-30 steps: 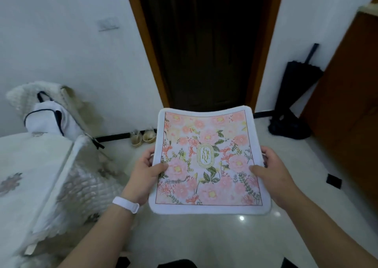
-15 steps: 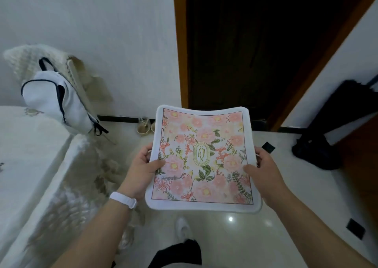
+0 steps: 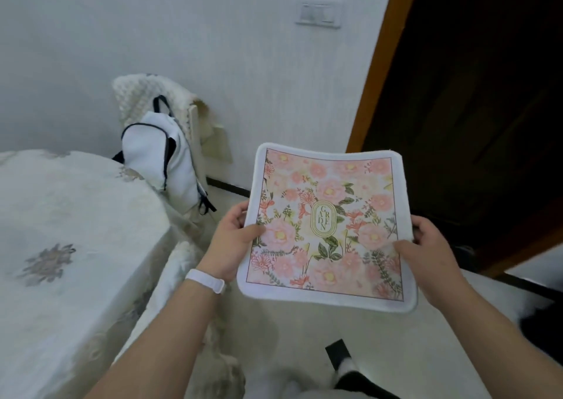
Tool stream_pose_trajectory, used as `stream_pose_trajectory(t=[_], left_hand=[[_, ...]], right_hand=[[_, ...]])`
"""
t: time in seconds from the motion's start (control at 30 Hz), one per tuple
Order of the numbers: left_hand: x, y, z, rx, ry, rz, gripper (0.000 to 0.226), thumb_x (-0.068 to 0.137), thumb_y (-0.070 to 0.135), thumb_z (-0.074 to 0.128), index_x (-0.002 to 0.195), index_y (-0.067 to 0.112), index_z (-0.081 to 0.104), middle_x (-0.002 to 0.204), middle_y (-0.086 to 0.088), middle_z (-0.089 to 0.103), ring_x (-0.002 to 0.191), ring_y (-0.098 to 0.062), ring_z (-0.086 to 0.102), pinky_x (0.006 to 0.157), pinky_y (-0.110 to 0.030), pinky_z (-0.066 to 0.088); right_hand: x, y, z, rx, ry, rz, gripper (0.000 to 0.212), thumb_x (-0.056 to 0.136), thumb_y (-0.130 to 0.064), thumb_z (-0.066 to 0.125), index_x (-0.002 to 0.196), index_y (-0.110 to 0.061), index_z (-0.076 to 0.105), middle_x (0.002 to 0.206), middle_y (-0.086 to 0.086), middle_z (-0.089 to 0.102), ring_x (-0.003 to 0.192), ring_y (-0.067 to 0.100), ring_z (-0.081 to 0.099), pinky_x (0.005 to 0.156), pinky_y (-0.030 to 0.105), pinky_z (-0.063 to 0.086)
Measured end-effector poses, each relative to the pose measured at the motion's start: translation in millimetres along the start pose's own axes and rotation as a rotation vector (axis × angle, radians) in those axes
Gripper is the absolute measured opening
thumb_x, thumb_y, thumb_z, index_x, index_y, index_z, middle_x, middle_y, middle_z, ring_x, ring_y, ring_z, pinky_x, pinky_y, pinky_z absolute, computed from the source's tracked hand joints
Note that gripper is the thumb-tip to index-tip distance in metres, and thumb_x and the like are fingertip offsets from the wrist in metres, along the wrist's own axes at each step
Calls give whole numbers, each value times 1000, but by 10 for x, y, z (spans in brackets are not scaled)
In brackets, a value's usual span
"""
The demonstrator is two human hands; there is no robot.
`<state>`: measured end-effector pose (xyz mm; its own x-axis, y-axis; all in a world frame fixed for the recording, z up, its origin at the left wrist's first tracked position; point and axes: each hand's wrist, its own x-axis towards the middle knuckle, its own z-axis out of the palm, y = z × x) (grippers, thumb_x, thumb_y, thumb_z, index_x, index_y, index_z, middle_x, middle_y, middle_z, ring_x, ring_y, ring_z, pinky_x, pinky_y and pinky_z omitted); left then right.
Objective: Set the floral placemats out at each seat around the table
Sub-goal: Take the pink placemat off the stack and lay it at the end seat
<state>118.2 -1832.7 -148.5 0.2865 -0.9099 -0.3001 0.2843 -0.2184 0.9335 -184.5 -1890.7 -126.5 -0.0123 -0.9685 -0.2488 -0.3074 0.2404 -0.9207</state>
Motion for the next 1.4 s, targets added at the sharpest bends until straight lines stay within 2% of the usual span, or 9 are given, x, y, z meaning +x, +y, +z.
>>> stream_pose_trajectory(t=[0.13, 0.3, 0.43, 0.6, 0.73, 0.93, 1.13, 1.27, 1.4], left_hand=[[263, 81, -274, -29, 122, -3, 40, 84, -15, 57, 118, 7, 56, 106, -16, 71, 92, -39, 69, 78, -55, 56], [740, 248, -484, -42, 272, 0, 39, 85, -15, 57, 114, 11, 58, 104, -13, 72, 89, -36, 71, 69, -47, 59], [1195, 472, -576, -24, 390, 21, 39, 85, -12, 59, 116, 12, 59, 107, -14, 72, 91, -38, 70, 69, -49, 59], [1784, 877, -596, -14, 537, 10, 39, 86, -10, 59, 117, 13, 59, 105, -11, 72, 85, -34, 72, 61, -42, 59], [2226, 1109, -625, -39, 623, 89, 40, 84, -11, 61, 118, 12, 60, 106, -10, 73, 89, -32, 72, 67, -42, 60], [2397, 1245, -904, -127, 801, 93, 39, 86, -7, 62, 120, 13, 59, 108, -11, 73, 91, -31, 72, 69, -45, 60], [2506, 1129, -1478, -207, 968, 68, 35, 87, -7, 59, 116, 12, 59, 106, -11, 73, 88, -31, 72, 65, -43, 60], [2695, 1015, -1994, -262, 1032, 44, 36, 87, -8, 58, 117, 12, 60, 108, -13, 72, 90, -33, 71, 69, -45, 60], [2882, 1061, -2586, -346, 1056, 41, 34, 88, -7, 57, 115, 13, 61, 106, -13, 72, 91, -36, 71, 73, -49, 59]], right_hand=[[513, -217, 394, -5, -140, -25, 39, 91, 4, 56, 112, -29, 53, 106, -4, 68, 94, 20, 67, 79, 47, 57], [1326, -405, 926, 23, -279, -32, 39, 91, 6, 55, 116, -24, 53, 105, -6, 68, 90, 19, 69, 70, 43, 59], [2116, -621, 1365, 51, -395, -16, 39, 90, 8, 54, 116, -21, 55, 104, -2, 70, 91, 24, 70, 77, 52, 59], [2987, -1103, 1820, 62, -540, -28, 39, 91, 6, 55, 116, -23, 56, 104, -4, 69, 87, 21, 71, 72, 47, 60], [3606, -1443, 2189, 44, -631, -68, 40, 90, 6, 55, 115, -25, 56, 107, -3, 70, 92, 23, 71, 78, 50, 59], [3955, -1889, 2918, -78, -816, -161, 38, 92, 5, 54, 114, -26, 52, 104, -7, 66, 92, 23, 68, 80, 51, 57], [4113, -2089, 3867, -198, -947, -197, 37, 92, 3, 54, 119, -22, 52, 103, -5, 67, 83, 20, 70, 64, 39, 59], [4149, -2185, 4566, -268, -994, -225, 40, 89, 6, 55, 123, -15, 53, 108, 1, 67, 91, 24, 69, 77, 50, 59], [4220, -2401, 5258, -326, -1018, -246, 38, 90, 6, 56, 115, -22, 53, 106, 0, 67, 87, 19, 69, 69, 42, 59]])
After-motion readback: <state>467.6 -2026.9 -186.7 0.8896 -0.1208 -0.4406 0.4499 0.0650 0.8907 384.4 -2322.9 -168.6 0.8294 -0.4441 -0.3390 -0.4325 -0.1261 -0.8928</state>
